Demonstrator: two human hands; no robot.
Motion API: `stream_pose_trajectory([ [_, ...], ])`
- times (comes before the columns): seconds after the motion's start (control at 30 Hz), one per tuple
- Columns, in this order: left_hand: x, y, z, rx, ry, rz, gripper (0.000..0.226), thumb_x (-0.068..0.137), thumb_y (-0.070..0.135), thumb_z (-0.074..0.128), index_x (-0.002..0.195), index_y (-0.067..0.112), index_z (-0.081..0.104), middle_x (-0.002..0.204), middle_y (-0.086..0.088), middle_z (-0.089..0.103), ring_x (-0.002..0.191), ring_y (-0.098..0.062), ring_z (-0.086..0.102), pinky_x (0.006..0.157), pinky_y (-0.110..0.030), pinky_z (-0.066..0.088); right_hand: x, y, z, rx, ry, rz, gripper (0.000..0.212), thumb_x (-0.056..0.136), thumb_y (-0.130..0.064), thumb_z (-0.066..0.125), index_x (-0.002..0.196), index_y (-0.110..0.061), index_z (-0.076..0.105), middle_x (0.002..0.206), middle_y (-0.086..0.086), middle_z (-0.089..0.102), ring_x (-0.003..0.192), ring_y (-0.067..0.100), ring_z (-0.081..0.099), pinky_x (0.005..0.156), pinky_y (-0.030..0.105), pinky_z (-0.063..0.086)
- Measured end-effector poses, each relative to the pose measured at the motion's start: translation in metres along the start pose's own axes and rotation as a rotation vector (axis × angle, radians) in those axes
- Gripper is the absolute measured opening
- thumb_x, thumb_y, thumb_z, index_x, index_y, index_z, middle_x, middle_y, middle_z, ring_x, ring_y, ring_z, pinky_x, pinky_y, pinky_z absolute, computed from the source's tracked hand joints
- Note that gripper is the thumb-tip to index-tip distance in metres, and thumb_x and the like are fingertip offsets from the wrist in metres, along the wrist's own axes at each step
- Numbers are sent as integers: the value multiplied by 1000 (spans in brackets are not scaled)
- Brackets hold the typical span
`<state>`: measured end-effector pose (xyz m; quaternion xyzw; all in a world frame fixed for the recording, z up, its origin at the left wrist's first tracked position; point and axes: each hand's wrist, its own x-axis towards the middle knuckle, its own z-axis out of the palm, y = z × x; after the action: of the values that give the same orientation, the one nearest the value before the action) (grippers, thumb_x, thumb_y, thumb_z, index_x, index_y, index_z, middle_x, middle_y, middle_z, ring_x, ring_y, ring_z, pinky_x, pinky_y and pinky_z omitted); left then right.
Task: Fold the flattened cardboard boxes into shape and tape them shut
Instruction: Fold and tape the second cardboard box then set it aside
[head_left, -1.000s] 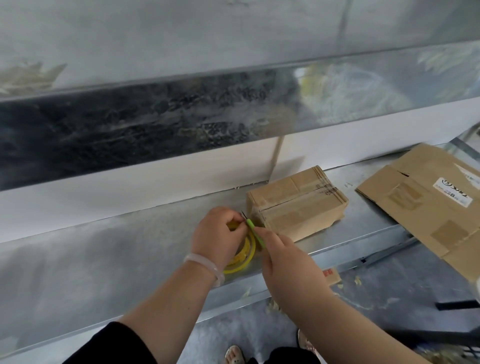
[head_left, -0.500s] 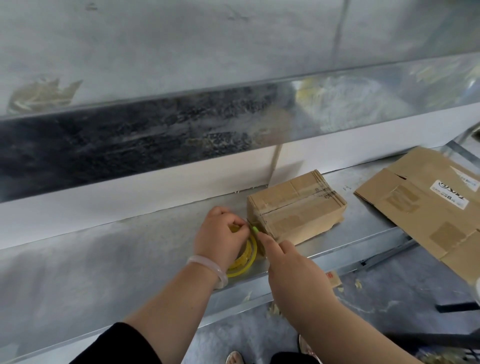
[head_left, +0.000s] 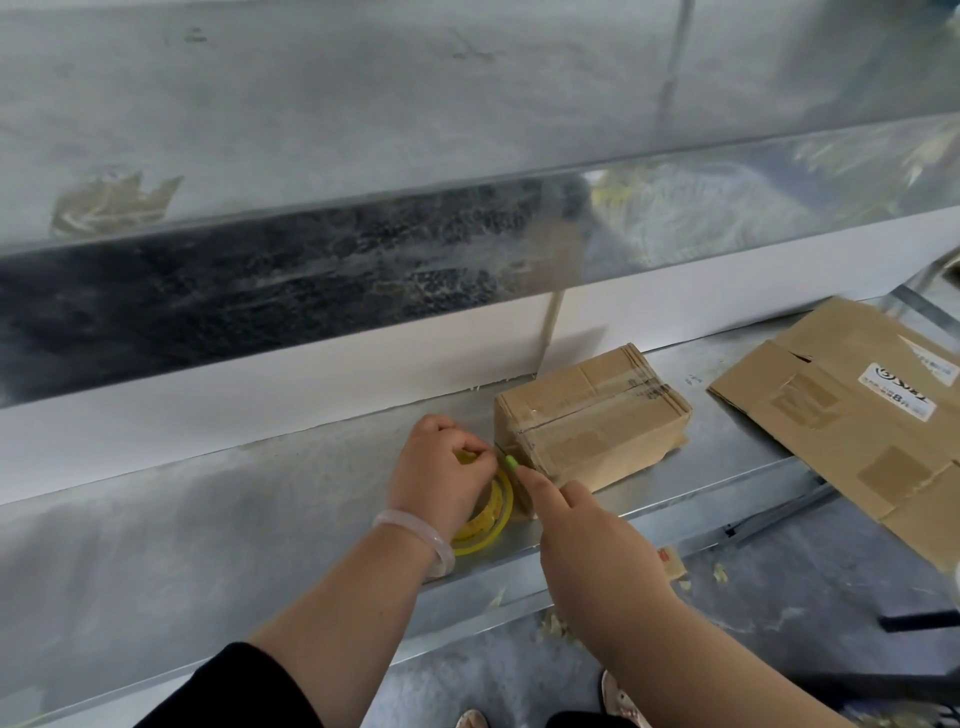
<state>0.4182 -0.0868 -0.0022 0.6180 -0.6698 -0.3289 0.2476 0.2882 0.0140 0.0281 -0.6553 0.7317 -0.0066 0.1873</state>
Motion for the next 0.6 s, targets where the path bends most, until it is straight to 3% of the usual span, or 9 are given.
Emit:
stream_pose_trajectory([
  [0.17, -1, 2, 0, 7, 9, 4, 7, 82, 29, 71, 85, 24, 75, 107, 10, 51, 97, -6, 50, 82, -18, 35, 3, -3, 1, -1, 22, -17, 73, 97, -8, 40, 153, -35, 1, 130, -1, 44, 96, 22, 64, 76, 33, 53],
  [0.27, 1, 1, -1, 0, 17, -3, 5, 81, 29, 71, 83, 26, 74, 106, 8, 52, 97, -8, 51, 83, -19, 36, 3, 2, 6, 12, 64, -44, 68, 99, -12, 39, 151, -39, 6, 125, -4, 46, 90, 21, 64, 70, 32, 51],
  [0.4, 1, -2, 0, 9, 9, -4, 10, 81, 27, 71, 88, 22, 74, 110, 6, 53, 100, -9, 51, 84, -19, 35, -9, 13, 11, 140, 241, -101, 44, 100, -35, 31, 144, -41, 33, 109, -9, 53, 69, 16, 59, 54, 30, 46],
  [0.5, 0, -2, 0, -7, 12, 2, 4, 81, 27, 72, 84, 25, 71, 108, 5, 53, 99, -11, 52, 86, -20, 36, -10, 12, 14, 218, 307, -129, 43, 97, -27, 39, 137, -42, 35, 103, -7, 53, 62, 17, 56, 49, 30, 43],
  [0.6, -2, -2, 0, -42, 21, 9, 4, 80, 32, 73, 81, 28, 72, 103, 7, 54, 95, -8, 53, 85, -21, 39, -10, 11, 12, 250, 296, -106, 50, 99, -20, 46, 143, -41, 33, 107, -6, 48, 67, 15, 52, 58, 28, 45],
])
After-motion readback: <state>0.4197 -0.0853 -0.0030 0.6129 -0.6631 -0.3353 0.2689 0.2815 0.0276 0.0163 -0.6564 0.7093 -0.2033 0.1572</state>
